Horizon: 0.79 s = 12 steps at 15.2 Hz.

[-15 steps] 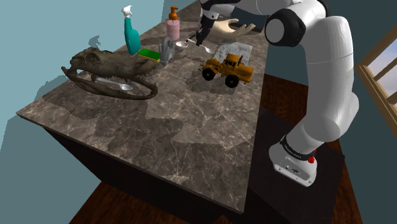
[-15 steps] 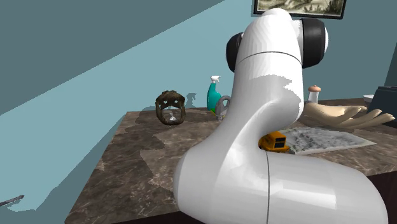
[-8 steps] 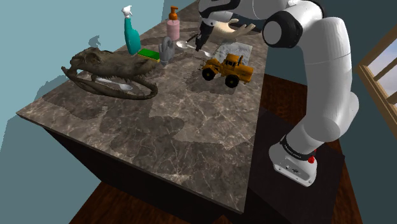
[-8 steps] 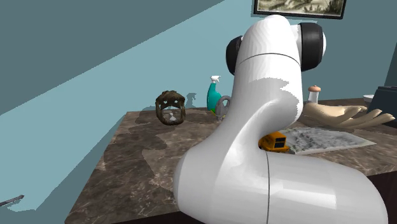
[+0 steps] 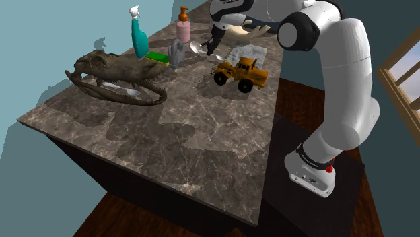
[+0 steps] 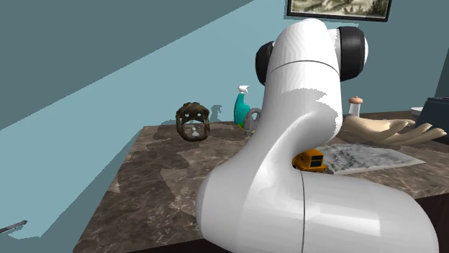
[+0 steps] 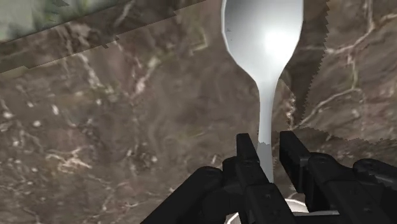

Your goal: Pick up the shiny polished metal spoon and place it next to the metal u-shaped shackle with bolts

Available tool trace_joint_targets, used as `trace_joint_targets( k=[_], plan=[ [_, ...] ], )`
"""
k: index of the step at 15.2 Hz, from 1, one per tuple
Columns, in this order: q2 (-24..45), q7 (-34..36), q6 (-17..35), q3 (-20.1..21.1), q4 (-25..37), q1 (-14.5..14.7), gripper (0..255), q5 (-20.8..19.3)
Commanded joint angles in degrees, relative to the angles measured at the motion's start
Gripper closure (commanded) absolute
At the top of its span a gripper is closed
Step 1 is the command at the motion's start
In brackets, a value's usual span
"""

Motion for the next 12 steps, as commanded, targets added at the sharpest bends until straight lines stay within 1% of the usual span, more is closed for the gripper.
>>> trace_joint_targets(
  k=[1,6,10,12],
  plan=[
    [0.0,0.0,0.0,0.0,-0.01,0.0,0,0.0],
    [0.0,0.0,0.0,0.0,-0.01,0.0,0,0.0],
    [-3.73,0.56,-4.61,-0.85,0.85,-0.37,0,-1.05],
    [-3.74,0.56,-4.61,-0.85,0.84,-0.37,0,-1.05]
  ],
)
